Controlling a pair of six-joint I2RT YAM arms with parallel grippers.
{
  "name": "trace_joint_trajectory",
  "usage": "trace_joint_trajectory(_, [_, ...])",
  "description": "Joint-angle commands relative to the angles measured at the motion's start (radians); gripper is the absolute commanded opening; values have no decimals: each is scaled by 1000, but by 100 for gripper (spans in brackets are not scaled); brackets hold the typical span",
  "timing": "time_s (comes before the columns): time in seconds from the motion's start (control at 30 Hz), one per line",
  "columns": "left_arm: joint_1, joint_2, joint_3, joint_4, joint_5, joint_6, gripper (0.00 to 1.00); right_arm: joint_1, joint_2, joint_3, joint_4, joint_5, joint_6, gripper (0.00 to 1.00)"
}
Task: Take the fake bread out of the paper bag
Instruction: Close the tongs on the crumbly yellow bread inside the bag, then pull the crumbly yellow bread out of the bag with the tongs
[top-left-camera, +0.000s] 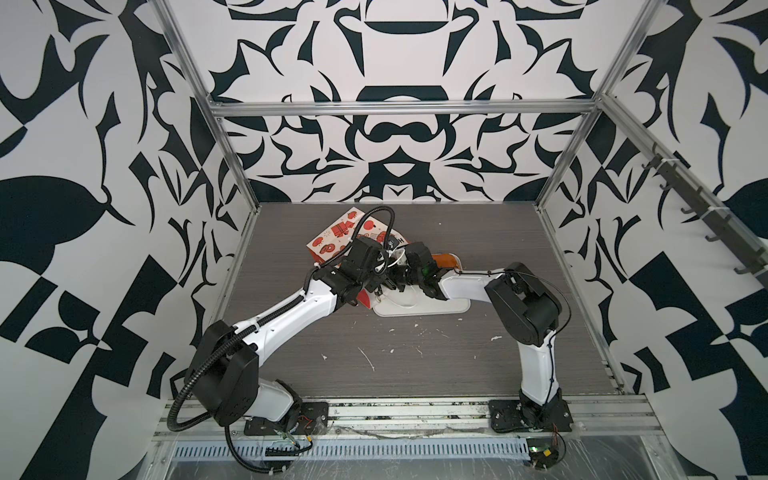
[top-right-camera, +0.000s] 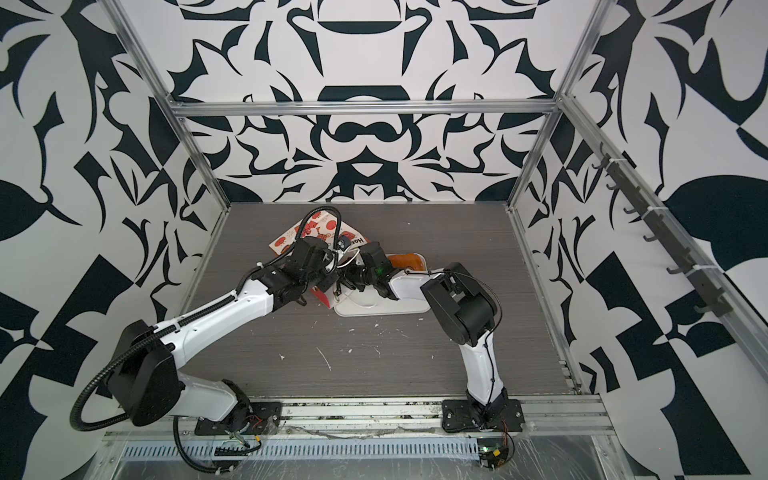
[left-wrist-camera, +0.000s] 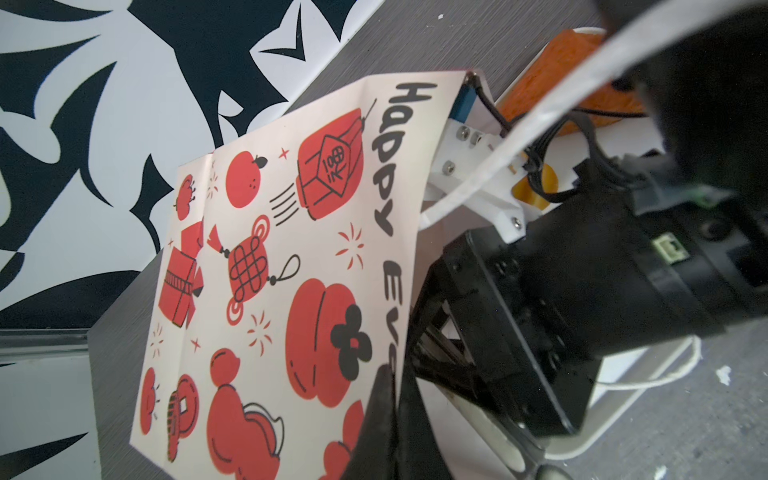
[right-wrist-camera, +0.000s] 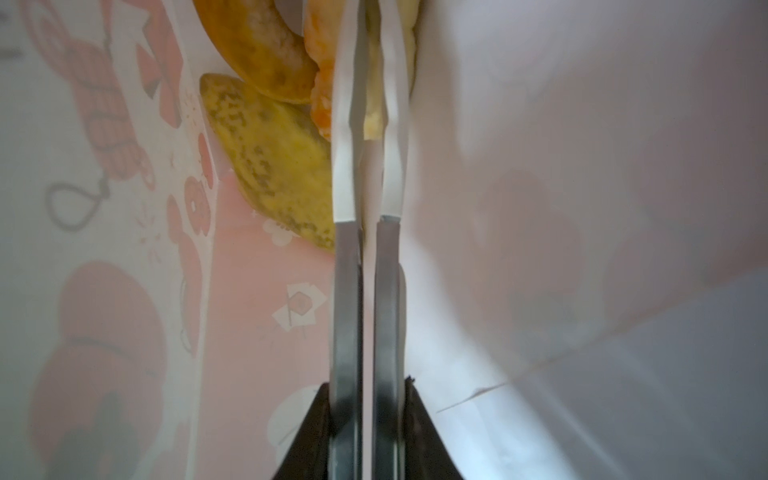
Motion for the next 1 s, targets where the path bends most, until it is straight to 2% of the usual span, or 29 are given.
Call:
trace_joint_trajectory(0.0, [-5,-28,-13,4,10,-9,0,-11,-18,2,115,-13,3,20])
trace_joint_trajectory(0.3, [-4,0,-2,18,-17,-8,0,-12,-83,-95,159,-27,8,15])
trace_joint_trajectory(0.67, [2,37,10,36,-21,-8,0,-4,-242,-268,175,-21,26,13])
trace_joint_trajectory(0.97, [7,50,11,59,-30,-7,0,1,-363,-334,82,-22,-15,12])
